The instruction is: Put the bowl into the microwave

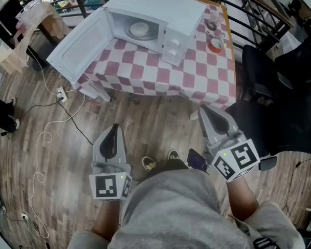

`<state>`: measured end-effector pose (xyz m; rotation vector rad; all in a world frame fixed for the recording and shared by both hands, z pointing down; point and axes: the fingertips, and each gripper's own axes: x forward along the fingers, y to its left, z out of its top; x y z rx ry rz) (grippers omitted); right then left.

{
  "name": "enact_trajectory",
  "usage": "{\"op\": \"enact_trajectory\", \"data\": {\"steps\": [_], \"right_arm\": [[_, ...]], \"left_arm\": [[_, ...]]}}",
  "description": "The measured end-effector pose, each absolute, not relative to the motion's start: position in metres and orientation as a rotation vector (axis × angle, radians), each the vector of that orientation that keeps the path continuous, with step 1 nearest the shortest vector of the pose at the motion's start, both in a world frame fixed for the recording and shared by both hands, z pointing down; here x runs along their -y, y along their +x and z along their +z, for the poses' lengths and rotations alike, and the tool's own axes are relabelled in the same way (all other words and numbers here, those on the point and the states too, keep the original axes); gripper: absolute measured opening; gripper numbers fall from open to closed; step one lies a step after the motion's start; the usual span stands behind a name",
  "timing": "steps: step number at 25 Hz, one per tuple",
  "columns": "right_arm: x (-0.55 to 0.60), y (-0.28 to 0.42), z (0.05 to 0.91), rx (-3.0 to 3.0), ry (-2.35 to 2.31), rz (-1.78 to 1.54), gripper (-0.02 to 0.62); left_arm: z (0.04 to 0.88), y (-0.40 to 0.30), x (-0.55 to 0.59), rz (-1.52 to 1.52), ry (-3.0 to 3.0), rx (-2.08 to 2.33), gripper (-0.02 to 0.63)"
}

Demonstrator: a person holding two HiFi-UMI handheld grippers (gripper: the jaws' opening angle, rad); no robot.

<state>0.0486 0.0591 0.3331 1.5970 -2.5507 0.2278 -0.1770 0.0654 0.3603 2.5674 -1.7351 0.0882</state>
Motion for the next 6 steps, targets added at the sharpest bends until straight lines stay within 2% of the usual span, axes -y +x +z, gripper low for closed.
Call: {"op": "enact_trajectory", "data": {"steps": [6], "right_arm": [[-0.0587, 0.0490, 0.3318, 2.554, 1.598, 0.222, -0.006]], "left_arm": [[0.3639, -0.1753, -0.0646, 0.091, 2.561, 1.722, 0.011]]}}
